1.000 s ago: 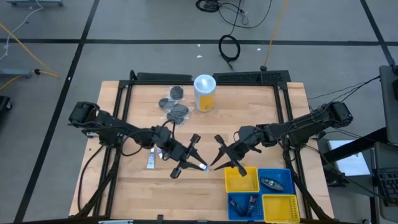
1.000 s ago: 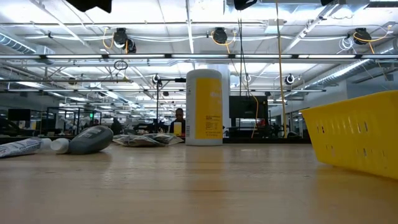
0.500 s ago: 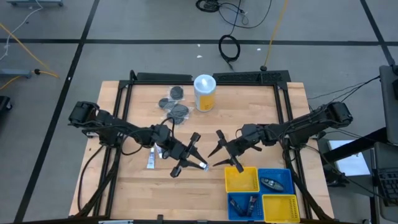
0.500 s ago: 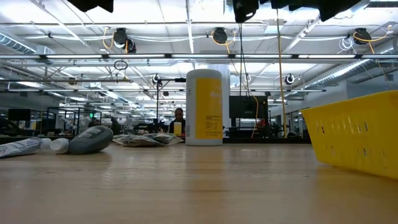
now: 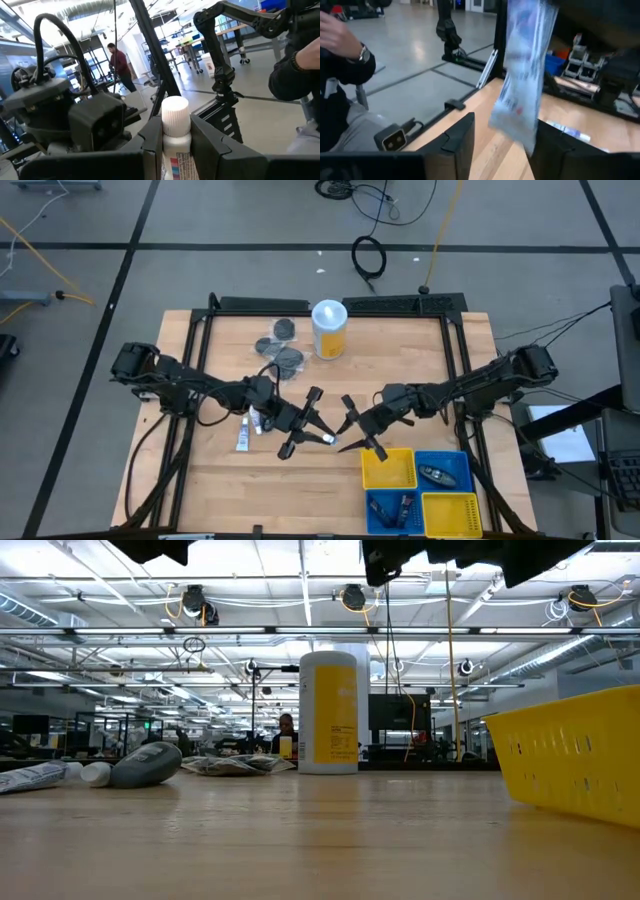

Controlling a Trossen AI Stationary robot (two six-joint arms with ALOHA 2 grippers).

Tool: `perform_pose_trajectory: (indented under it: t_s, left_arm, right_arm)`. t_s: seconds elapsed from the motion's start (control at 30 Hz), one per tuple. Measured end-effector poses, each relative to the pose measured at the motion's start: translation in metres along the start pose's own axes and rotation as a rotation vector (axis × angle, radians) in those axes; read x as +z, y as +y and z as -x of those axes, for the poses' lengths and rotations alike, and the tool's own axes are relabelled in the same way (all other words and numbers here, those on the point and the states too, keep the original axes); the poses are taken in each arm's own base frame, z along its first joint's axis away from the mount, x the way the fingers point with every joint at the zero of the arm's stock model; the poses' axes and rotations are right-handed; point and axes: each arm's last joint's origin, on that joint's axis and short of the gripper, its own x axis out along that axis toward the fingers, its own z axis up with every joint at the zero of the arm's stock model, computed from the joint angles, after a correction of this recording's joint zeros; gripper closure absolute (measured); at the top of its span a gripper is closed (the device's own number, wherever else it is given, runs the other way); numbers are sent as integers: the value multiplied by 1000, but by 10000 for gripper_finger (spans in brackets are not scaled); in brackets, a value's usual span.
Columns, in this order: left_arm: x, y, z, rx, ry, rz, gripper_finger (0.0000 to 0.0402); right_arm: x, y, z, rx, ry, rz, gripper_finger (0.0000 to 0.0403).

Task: Pick & Place Travel size toiletries
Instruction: Put the left toothpaste into the top yellow basket

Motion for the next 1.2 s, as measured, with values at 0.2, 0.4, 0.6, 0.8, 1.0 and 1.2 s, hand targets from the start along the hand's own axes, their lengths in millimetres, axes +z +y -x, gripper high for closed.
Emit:
perform_pose_trajectory:
  t_s: [0.2,0.4,0.6,0.8,1.0,1.2]
  left_arm:
    - [0,0,0,2,3,-7,332]
    - [0,0,0,0,4,-5,332]
    - [-1,0,0,0,9,9,332]
    - [-1,1,0,37,18,35,326]
    - [0,3,1,99,33,51,276]
    - [6,6,4,134,33,56,211]
  right_arm:
    - [1,0,0,2,-13,1,305]
    - [1,-1,0,4,-12,2,358]
    - [1,-1,1,41,-17,8,398]
    - [2,0,1,74,-22,1,401]
    - [1,0,1,75,-17,-2,402]
    - [3,1,4,72,-1,-30,402]
